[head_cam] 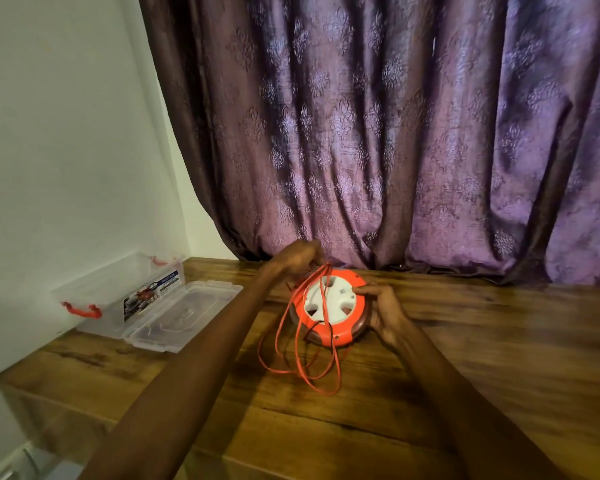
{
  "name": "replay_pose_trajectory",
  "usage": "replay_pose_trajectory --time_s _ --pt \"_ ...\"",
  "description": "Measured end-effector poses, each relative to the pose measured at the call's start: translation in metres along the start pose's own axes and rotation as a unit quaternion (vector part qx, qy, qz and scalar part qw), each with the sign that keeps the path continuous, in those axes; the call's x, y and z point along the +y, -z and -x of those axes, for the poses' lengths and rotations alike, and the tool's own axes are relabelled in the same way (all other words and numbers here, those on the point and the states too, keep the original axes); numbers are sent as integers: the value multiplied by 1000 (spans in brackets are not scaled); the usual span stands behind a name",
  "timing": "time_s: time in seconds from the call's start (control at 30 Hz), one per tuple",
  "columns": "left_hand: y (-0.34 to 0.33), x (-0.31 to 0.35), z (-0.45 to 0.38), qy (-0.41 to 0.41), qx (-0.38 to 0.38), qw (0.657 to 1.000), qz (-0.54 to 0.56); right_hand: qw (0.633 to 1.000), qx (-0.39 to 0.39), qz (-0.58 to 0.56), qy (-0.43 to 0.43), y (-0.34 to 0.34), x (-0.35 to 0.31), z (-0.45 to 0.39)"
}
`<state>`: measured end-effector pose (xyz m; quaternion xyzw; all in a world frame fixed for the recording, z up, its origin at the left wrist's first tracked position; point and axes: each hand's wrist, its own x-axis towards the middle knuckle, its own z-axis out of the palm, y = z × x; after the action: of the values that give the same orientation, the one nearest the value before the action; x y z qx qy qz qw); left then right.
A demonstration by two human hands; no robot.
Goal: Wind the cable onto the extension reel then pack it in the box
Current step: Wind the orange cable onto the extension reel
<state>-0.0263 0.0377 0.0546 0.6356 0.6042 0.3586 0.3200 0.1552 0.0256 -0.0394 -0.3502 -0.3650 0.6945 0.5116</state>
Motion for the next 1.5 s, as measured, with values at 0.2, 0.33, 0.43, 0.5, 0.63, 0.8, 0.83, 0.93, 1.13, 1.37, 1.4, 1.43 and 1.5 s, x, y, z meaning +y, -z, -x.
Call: replay_pose_trajectory --time_s 0.2,0.33,0.43,0.5,0.63,0.8,0.83,0.93,1.13,1.37,1.4,1.43,1.5 --pt "17 -6 10 -57 -123 987 -81 999 -24 -31 9 7 0 0" --pt "23 -13 16 -55 -94 993 -39 998 -36 -34 30 8 2 -1" --pt "29 -16 22 -40 -107 991 -72 998 -41 -34 38 8 4 -2" --pt "32 -16 24 -39 -130 988 -71 998 -45 -33 40 8 5 -4" --pt "37 -20 30 -12 -136 990 -27 997 -50 -15 57 2 8 -10" --pt "40 -33 35 9 -96 994 56 989 -21 107 101 -15 12 -17" --pt "42 -36 35 12 -87 994 68 980 0 154 123 -19 10 -18" --pt "45 -43 35 6 -68 995 66 900 71 353 247 -37 -1 -13" --pt "49 -48 35 7 -51 995 82 585 130 741 302 -86 7 22" --pt "48 -54 33 5 -46 997 68 674 85 694 239 -74 -6 19" --pt "50 -55 33 1 -49 997 66 697 88 675 226 -69 -11 17" --pt "52 -56 33 -5 -52 997 63 718 93 655 216 -63 -17 14" --pt "56 -57 34 -12 -53 997 57 749 111 623 196 -49 -27 7"
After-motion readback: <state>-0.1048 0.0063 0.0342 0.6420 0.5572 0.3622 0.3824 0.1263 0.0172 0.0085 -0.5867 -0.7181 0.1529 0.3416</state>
